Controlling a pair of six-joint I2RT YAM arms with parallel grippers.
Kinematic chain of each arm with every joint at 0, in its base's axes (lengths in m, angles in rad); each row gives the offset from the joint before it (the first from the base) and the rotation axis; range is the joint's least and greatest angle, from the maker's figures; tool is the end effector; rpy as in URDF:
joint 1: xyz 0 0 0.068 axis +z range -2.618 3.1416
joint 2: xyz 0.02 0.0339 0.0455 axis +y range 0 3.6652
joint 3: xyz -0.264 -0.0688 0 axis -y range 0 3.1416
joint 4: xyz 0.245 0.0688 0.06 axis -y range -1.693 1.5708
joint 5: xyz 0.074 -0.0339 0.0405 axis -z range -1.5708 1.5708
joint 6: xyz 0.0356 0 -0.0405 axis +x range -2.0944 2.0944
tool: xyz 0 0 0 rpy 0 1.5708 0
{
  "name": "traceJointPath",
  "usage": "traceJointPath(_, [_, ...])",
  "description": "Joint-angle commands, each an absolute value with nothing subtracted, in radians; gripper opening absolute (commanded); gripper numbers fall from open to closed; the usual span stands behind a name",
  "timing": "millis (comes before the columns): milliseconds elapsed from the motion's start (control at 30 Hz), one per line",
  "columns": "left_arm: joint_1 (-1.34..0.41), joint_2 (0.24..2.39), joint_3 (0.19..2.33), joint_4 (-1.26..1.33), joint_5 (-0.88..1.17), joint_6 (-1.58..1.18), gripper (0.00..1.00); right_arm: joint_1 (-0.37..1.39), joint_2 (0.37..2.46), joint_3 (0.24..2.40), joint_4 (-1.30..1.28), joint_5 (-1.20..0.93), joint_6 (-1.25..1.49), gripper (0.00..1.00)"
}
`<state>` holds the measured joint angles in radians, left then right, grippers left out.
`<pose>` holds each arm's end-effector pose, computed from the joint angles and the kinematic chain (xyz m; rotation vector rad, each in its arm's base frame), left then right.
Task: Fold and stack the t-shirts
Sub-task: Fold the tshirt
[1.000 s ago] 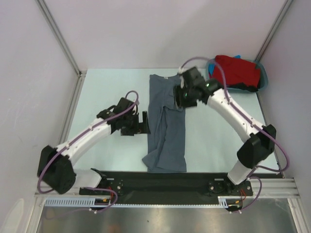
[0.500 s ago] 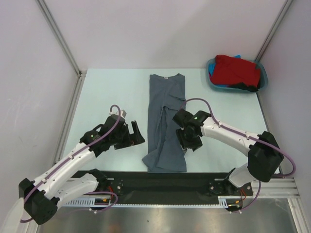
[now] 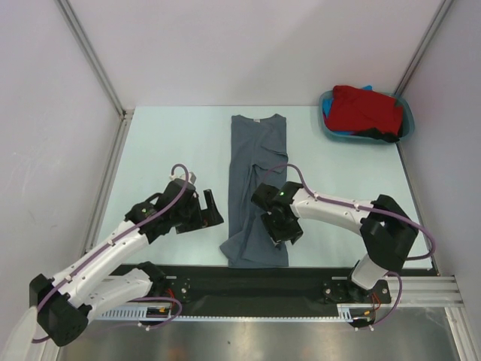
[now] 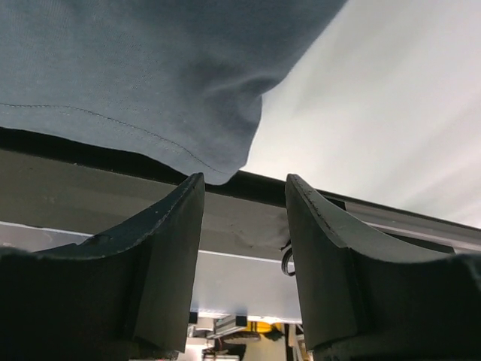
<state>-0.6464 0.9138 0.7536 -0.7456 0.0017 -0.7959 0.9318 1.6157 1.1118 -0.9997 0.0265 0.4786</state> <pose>0.1419 -0.1072 0.2564 -0.1920 2.5736 -0.5901 0.1694 0.2264 0.2021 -0.6891 2.9948 0.0359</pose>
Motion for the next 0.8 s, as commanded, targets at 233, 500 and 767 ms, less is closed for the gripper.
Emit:
traceJointPath(233, [-0.657,0.96,0.792,-0.746,-0.011,-0.795,1.0,1.038,1.68,1.21,-1.04,0.092,0.479,0.53])
traceJointPath(500, [-0.657,0.983,0.795,-0.741,-0.009,-0.788,1.0,1.046,1.724,1.212,-1.029,0.1,0.459,0.53])
traceJointPath(767, [-0.657,0.991,0.798,-0.749,-0.009,-0.782,1.0,1.037,1.736,1.163,-0.954,0.08,0.428,0.53])
